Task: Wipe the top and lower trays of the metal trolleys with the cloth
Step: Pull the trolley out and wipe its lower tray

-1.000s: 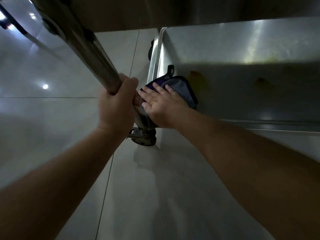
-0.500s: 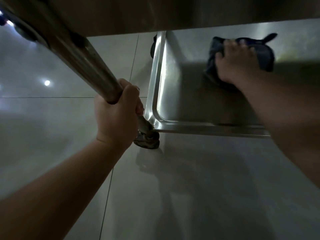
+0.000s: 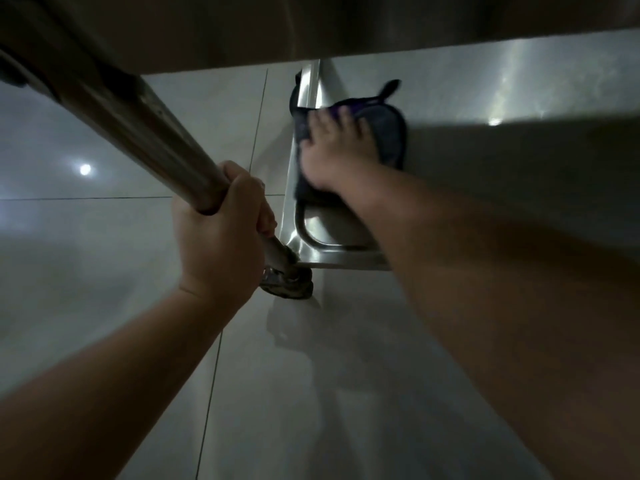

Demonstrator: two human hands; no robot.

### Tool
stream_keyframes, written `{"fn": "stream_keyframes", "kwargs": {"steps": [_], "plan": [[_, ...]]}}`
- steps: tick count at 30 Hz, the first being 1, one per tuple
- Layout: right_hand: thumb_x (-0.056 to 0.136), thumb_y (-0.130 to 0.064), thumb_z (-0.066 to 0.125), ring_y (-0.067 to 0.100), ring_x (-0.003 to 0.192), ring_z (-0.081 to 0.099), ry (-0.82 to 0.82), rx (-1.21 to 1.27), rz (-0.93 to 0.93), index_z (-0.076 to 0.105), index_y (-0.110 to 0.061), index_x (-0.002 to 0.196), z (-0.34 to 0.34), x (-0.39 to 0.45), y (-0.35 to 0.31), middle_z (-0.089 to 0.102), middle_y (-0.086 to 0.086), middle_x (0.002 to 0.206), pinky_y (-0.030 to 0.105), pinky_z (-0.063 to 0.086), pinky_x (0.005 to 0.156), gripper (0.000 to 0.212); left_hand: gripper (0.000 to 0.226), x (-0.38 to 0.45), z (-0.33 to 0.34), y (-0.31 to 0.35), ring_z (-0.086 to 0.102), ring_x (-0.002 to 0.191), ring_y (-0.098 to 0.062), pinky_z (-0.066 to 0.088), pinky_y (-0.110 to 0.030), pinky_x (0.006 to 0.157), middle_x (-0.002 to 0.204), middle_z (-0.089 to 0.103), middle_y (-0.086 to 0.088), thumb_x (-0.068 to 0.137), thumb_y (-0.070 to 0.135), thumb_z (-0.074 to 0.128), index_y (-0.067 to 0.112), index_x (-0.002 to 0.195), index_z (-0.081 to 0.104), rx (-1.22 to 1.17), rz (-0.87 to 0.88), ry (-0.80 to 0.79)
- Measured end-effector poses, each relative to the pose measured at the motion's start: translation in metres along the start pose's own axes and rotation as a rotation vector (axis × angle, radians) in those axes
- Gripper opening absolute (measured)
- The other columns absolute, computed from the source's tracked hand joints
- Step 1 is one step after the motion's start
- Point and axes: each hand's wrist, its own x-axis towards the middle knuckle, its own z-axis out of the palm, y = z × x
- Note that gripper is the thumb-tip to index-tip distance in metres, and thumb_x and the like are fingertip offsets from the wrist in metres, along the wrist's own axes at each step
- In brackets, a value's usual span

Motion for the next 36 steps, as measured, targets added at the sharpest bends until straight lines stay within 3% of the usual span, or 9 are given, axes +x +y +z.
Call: {"fn": "stream_keyframes", "kwargs": {"steps": [3,7,12,17,22,27,31,36], "plan": [[0.107,-0.047,0.012,0.026,0.159,-0.007,0.026,-0.005,-0.100,0.002,-0.028,0.166,0.019,-0.018,-0.033,-0.004,-0.007,0.174,0.051,-0.007,0.126,0.063,0.022,0.000,-0.002,0.000,0.039,0.049,-0.020,0.039,-0.032,0.050,0.050,0.043,0.000,0.080,0.003,0.049,0.013,0.062,0.044,-0.008,0.020,-0.047],[0.105,-0.050,0.010,0.020,0.160,-0.003,0.079,-0.025,-0.112,0.004,-0.028,0.166,0.021,-0.047,-0.006,0.001,-0.009,0.174,0.049,-0.004,0.127,0.065,0.019,-0.001,-0.005,-0.002,0.041,0.050,-0.020,0.041,-0.031,0.052,0.051,0.044,0.000,0.076,0.008,0.055,0.012,0.062,0.044,0.000,0.010,-0.065],[0.105,-0.051,0.021,0.022,0.160,0.004,0.176,-0.046,0.069,0.013,-0.026,0.166,0.000,-0.063,0.091,0.007,-0.007,0.174,0.050,0.002,0.127,0.066,0.020,0.000,-0.007,-0.002,0.043,0.051,-0.020,0.044,-0.031,0.054,0.050,0.045,0.003,0.073,0.021,0.055,0.024,0.055,0.048,0.032,0.018,-0.072],[0.101,-0.054,0.018,0.025,0.159,0.005,0.219,-0.030,0.406,0.013,-0.025,0.165,-0.036,-0.096,0.219,0.008,-0.006,0.174,0.053,0.004,0.127,0.070,0.018,-0.001,-0.005,0.000,0.043,0.050,-0.018,0.043,-0.030,0.054,0.051,0.044,0.003,0.073,0.020,0.056,0.020,0.058,0.046,0.011,-0.003,-0.052],[0.100,-0.055,0.012,0.028,0.159,-0.004,0.201,0.032,0.581,0.005,-0.026,0.166,-0.029,-0.105,0.206,-0.001,-0.008,0.174,0.055,-0.001,0.127,0.072,0.022,-0.004,-0.002,-0.001,0.040,0.048,-0.017,0.040,-0.029,0.052,0.048,0.042,0.003,0.079,0.006,0.049,0.013,0.060,0.042,-0.009,0.008,0.002],[0.105,-0.049,0.018,0.032,0.159,0.002,0.190,-0.013,0.291,0.011,-0.022,0.165,0.011,-0.093,0.080,0.006,-0.003,0.174,0.057,0.003,0.125,0.067,0.022,-0.002,0.000,-0.002,0.041,0.046,-0.019,0.041,-0.028,0.051,0.047,0.043,0.003,0.078,0.007,0.049,0.013,0.058,0.043,0.005,0.035,0.021],[0.104,-0.044,0.017,0.027,0.159,-0.007,0.110,0.013,-0.011,0.002,-0.026,0.165,0.046,-0.091,-0.027,-0.001,-0.005,0.174,0.053,-0.009,0.124,0.066,0.020,-0.001,-0.005,-0.003,0.043,0.046,-0.018,0.043,-0.028,0.050,0.049,0.046,0.004,0.076,0.018,0.056,0.020,0.058,0.048,0.013,0.058,-0.022],[0.102,-0.044,0.012,0.020,0.159,-0.005,0.112,0.027,-0.118,0.006,-0.028,0.166,0.044,-0.105,0.004,0.003,-0.008,0.174,0.048,-0.006,0.126,0.066,0.020,0.001,-0.009,0.000,0.046,0.048,-0.019,0.046,-0.030,0.051,0.049,0.047,0.005,0.075,0.022,0.056,0.024,0.056,0.050,0.047,0.049,-0.058]]}}
